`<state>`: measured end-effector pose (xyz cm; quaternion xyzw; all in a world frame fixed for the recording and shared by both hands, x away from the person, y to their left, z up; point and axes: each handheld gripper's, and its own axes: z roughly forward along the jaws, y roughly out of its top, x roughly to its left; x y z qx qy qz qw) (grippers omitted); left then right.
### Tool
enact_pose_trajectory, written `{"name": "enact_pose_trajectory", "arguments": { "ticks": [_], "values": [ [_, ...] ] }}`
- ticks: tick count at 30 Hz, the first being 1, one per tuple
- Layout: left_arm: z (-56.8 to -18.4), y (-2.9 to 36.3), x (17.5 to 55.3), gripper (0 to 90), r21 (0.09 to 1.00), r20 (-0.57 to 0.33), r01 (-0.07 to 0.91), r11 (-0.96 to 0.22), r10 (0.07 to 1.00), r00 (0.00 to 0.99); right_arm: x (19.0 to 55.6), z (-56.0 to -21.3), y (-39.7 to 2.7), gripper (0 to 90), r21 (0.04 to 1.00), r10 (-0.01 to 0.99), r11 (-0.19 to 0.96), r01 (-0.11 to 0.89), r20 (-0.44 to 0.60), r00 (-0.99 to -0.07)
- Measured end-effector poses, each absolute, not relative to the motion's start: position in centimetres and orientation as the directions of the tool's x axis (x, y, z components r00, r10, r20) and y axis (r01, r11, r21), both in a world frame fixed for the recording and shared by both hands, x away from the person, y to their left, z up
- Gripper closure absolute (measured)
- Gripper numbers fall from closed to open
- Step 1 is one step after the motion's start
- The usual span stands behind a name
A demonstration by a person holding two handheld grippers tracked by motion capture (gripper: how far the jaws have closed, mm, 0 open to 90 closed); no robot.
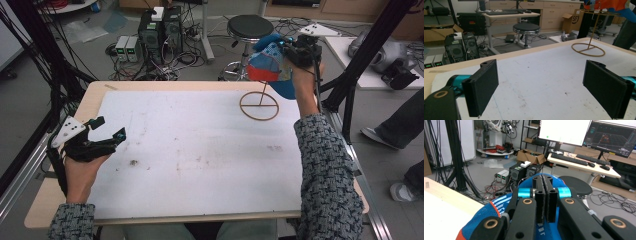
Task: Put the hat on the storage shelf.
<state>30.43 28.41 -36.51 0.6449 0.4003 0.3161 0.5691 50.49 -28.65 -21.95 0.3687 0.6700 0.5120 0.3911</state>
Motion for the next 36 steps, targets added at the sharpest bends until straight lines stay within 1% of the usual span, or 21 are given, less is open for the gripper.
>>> {"name": "enact_pose_trajectory", "arguments": {
  "ticks": [10, 17, 19, 21, 28, 30, 36],
  "values": [
    [-36.6, 28.4, 30.5, 13.3, 0.987, -0.048, 0.158, -0.034, 0.875, 0.482, 51.0, -22.3, -27.5, 89.6, 0.974, 0.891, 0.197, 0.109, -0.131, -0.435],
    [-36.5, 28.4, 30.4, 13.3, 0.987, -0.048, 0.158, -0.034, 0.875, 0.483, 51.3, -22.3, -26.9, 89.6, 0.975, 0.886, 0.196, 0.102, -0.131, -0.444],
    [-36.5, 28.4, 30.4, 13.3, 0.987, -0.048, 0.158, -0.033, 0.874, 0.483, 51.2, -22.3, -26.9, 89.6, 0.976, 0.888, 0.191, 0.102, -0.127, -0.442],
    [-36.5, 28.4, 30.4, 13.3, 0.987, -0.048, 0.159, -0.033, 0.874, 0.483, 51.4, -22.1, -27.2, 89.6, 0.983, 0.891, 0.156, 0.093, -0.099, -0.444],
    [-36.7, 28.3, 30.5, 13.3, 0.986, -0.048, 0.163, -0.035, 0.874, 0.484, 51.5, -22.1, -27.2, 89.6, 0.987, 0.887, 0.142, 0.075, -0.094, -0.451],
    [-36.7, 28.3, 30.5, 13.3, 0.986, -0.049, 0.163, -0.034, 0.873, 0.484, 51.5, -22.2, -27.2, 89.6, 0.987, 0.887, 0.14, 0.078, -0.09, -0.452],
    [-36.8, 28.2, 30.5, 13.3, 0.985, -0.044, 0.166, -0.043, 0.87, 0.491, 52.3, -23.0, -26.7, 89.6, 0.971, 0.884, 0.195, 0.137, -0.114, -0.453]
  ]
}}
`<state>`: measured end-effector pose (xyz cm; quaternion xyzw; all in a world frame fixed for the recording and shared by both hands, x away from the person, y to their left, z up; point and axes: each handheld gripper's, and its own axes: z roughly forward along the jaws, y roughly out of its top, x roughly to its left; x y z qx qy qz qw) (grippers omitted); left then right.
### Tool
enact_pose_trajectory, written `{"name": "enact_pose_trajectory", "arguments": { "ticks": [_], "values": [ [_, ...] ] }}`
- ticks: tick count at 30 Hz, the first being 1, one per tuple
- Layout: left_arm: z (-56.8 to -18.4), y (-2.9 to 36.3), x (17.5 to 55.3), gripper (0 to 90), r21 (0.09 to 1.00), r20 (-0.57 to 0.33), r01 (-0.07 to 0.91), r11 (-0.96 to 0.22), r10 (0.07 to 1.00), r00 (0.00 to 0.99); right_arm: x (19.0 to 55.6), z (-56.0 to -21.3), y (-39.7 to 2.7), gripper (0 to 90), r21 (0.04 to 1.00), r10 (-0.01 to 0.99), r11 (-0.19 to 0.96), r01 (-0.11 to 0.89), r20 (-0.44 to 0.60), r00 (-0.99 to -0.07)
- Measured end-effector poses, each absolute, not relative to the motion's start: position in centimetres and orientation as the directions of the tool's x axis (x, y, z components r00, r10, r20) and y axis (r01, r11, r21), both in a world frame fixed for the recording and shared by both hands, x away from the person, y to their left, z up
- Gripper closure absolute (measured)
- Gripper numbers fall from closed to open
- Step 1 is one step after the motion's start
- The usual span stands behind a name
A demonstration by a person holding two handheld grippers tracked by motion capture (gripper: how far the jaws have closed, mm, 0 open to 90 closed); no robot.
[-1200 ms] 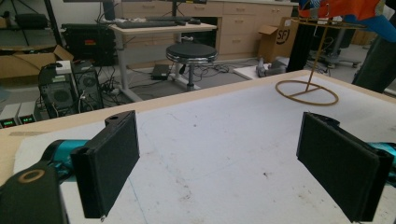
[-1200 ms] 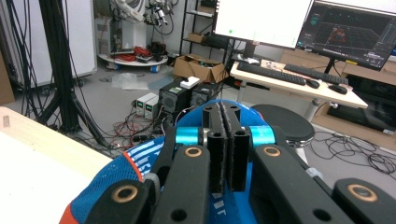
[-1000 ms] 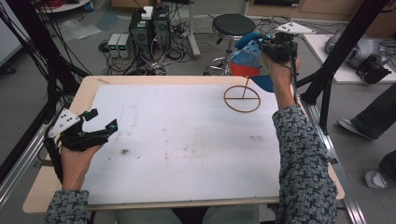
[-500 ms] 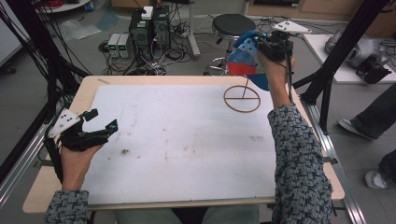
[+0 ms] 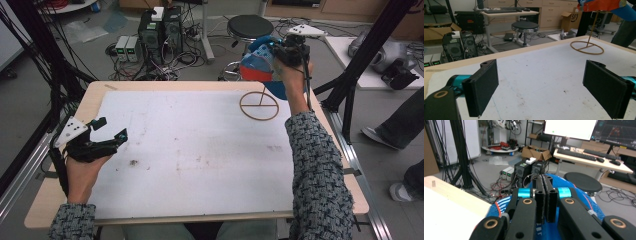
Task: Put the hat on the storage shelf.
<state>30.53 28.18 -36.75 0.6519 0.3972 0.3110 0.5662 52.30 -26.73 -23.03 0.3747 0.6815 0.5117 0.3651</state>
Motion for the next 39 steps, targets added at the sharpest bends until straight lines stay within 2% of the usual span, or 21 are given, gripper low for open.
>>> {"name": "enact_pose_trajectory", "arguments": {
  "ticks": [12, 16, 27, 39],
  "values": [
    [-36.8, 28.2, 30.6, 13.4, 0.985, -0.048, 0.168, -0.04, 0.871, 0.489, 52.7, -23.7, -26.1, 89.5, 0.949, 0.87, 0.253, 0.187, -0.14, -0.472],
    [-36.8, 28.2, 30.5, 13.3, 0.985, -0.047, 0.167, -0.041, 0.87, 0.49, 52.6, -23.9, -26.3, 89.5, 0.932, 0.867, 0.303, 0.198, -0.183, -0.463],
    [-36.9, 28.1, 30.6, 13.3, 0.984, -0.051, 0.172, -0.039, 0.87, 0.49, 51.5, -23.1, -26.6, 89.5, 0.951, 0.857, 0.264, 0.162, -0.155, -0.491],
    [-36.9, 27.9, 30.6, 13.4, 0.984, -0.049, 0.171, -0.042, 0.869, 0.493, 52.0, -23.7, -26.6, 89.2, 0.946, 0.87, 0.25, 0.206, -0.127, -0.477]
  ]
}}
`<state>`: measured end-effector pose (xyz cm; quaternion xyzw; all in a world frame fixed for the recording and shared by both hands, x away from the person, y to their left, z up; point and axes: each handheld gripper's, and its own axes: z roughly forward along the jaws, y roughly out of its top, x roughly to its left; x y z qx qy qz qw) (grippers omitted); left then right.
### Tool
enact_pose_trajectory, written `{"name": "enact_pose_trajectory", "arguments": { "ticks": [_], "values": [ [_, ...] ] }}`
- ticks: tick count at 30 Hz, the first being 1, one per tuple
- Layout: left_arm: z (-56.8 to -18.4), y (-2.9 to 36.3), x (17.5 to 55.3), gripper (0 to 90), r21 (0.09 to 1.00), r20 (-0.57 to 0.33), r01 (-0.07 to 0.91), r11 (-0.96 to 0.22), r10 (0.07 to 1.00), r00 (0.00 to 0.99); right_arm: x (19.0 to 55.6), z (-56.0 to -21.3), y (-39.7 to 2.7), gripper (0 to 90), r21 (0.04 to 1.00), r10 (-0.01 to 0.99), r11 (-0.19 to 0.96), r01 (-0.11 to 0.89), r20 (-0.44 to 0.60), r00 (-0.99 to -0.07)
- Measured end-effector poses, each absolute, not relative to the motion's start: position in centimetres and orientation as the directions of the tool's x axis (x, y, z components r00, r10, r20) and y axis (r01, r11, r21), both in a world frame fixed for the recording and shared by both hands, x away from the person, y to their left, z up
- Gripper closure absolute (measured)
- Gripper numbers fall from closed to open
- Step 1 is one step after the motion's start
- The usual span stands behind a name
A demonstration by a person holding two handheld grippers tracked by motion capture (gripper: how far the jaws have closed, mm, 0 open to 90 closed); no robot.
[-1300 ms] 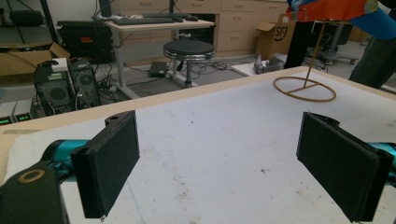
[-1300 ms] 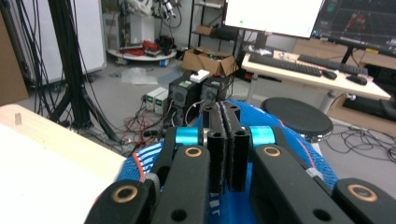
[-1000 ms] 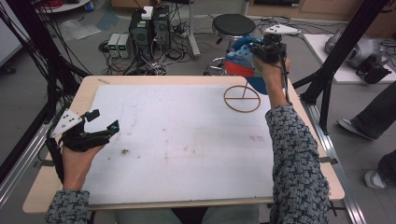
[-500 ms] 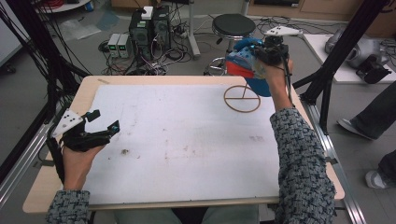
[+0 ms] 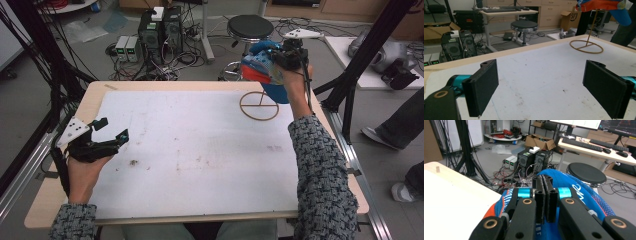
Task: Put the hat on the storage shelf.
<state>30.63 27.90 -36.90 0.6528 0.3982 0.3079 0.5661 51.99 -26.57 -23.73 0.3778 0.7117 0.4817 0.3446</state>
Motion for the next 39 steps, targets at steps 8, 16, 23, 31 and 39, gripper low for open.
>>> {"name": "enact_pose_trajectory", "arguments": {
  "ticks": [8, 16, 23, 31, 39],
  "values": [
    [-36.9, 28.0, 30.7, 13.4, 0.984, -0.05, 0.172, -0.04, 0.87, 0.491, 52.8, -24.5, -26.0, 88.3, 0.947, 0.886, 0.242, 0.211, -0.127, -0.447],
    [-37.0, 28.1, 30.7, 13.4, 0.984, -0.055, 0.176, -0.038, 0.87, 0.491, 52.7, -24.6, -25.5, 78.4, 0.939, 0.88, 0.27, 0.212, -0.152, -0.45],
    [-36.7, 28.1, 30.5, 13.4, 0.986, -0.052, 0.163, -0.033, 0.869, 0.492, 52.2, -24.4, -25.8, 63.0, 0.944, 0.891, 0.251, 0.215, -0.139, -0.433],
    [-36.5, 28.1, 30.5, 13.4, 0.987, -0.051, 0.156, -0.032, 0.866, 0.498, 51.7, -23.8, -26.1, 52.9, 0.951, 0.893, 0.236, 0.2, -0.131, -0.431],
    [-36.5, 28.1, 30.5, 13.4, 0.987, -0.05, 0.155, -0.032, 0.867, 0.497, 50.2, -22.7, -26.7, 41.4, 0.961, 0.899, 0.202, 0.189, -0.105, -0.425]
  ]
}}
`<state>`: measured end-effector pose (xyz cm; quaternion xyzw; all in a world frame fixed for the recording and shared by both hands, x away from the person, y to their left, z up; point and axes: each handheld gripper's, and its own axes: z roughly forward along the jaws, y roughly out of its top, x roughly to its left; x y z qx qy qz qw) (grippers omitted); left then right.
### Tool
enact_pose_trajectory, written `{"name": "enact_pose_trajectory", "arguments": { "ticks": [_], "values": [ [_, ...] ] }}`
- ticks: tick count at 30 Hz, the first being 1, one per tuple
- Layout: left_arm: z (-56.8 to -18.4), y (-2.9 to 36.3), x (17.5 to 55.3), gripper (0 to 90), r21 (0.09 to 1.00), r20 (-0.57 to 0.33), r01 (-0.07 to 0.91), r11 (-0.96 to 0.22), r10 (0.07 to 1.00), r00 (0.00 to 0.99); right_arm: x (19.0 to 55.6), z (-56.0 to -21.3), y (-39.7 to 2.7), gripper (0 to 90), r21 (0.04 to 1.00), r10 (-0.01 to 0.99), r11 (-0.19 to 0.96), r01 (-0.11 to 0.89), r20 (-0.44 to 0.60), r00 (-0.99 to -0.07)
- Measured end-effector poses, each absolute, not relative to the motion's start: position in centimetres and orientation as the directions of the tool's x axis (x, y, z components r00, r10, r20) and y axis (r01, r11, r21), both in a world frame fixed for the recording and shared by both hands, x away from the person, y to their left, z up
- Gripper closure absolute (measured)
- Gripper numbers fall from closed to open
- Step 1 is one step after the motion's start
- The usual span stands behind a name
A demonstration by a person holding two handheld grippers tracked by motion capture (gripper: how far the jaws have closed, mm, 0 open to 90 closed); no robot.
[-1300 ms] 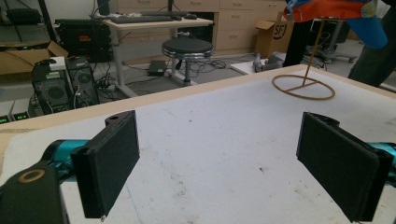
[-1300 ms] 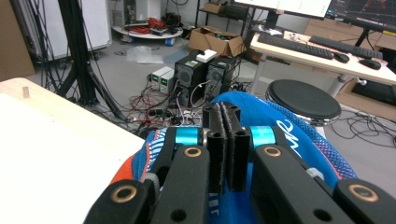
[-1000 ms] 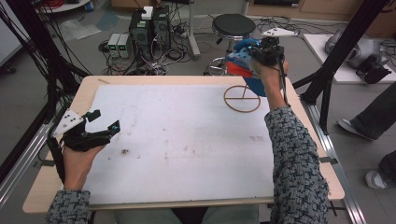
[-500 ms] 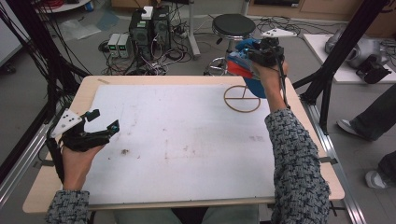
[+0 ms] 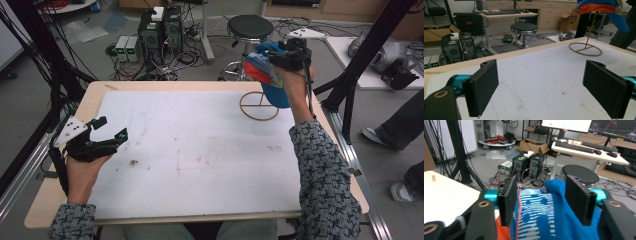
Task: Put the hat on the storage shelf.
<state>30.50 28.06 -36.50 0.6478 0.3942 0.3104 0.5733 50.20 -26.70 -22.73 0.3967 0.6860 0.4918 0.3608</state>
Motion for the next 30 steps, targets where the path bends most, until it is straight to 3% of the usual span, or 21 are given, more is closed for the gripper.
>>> {"name": "enact_pose_trajectory", "arguments": {
  "ticks": [12, 13, 15, 30],
  "values": [
    [-36.3, 28.0, 30.5, 13.4, 0.988, -0.047, 0.151, -0.033, 0.866, 0.498, 46.7, -21.9, -28.4, 28.8, 0.975, 0.894, 0.145, 0.169, -0.056, -0.445],
    [-36.4, 28.0, 30.5, 13.4, 0.988, -0.047, 0.15, -0.033, 0.866, 0.497, 46.4, -22.0, -28.7, 27.2, 0.968, 0.89, 0.138, 0.208, -0.029, -0.454],
    [-36.5, 28.1, 30.6, 13.4, 0.987, -0.047, 0.154, -0.035, 0.868, 0.495, 45.6, -22.4, -28.9, 27.4, 0.979, 0.889, 0.126, 0.159, -0.04, -0.457],
    [-36.6, 27.7, 30.9, 13.4, 0.987, -0.039, 0.157, -0.044, 0.869, 0.493, 39.1, -26.5, -30.1, 18.8, 0.987, 0.877, 0.117, 0.107, -0.052, -0.478]
  ]
}}
